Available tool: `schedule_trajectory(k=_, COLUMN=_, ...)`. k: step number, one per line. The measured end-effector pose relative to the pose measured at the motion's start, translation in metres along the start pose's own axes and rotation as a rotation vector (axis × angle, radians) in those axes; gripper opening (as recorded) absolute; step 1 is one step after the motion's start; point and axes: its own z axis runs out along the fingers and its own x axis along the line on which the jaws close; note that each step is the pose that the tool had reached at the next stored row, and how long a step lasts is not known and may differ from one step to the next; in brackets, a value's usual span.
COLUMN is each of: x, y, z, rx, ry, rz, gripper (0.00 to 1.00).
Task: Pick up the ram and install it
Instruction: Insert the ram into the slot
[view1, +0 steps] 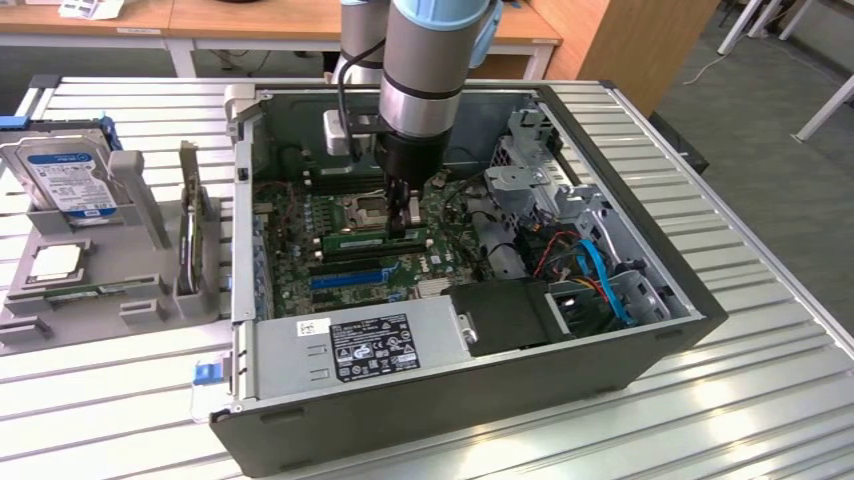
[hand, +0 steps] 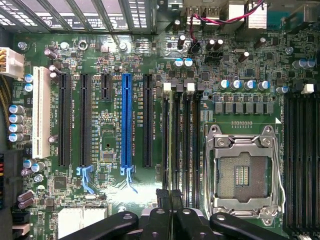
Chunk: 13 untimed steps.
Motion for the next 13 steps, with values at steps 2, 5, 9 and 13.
schedule_trajectory(k=2, x=0.0, y=0.0, z=0.0, rx=0.0, ry=0.0, rz=-0.001, gripper=0.12)
schedule_trajectory(k=5, x=0.0, y=0.0, z=0.0, rx=-0.0001, ry=0.0001, rz=-0.007, gripper=0.12)
schedule_trajectory(k=9, x=0.0004, y=0.0, z=0.0003, rx=-0.0001, ry=0.0002, rz=-0.007, gripper=0.12)
schedule_trajectory(k=13, x=0.0004, y=0.0, z=0.0009, rx=-0.0001, ry=0.0002, rz=-0.007, gripper=0.12)
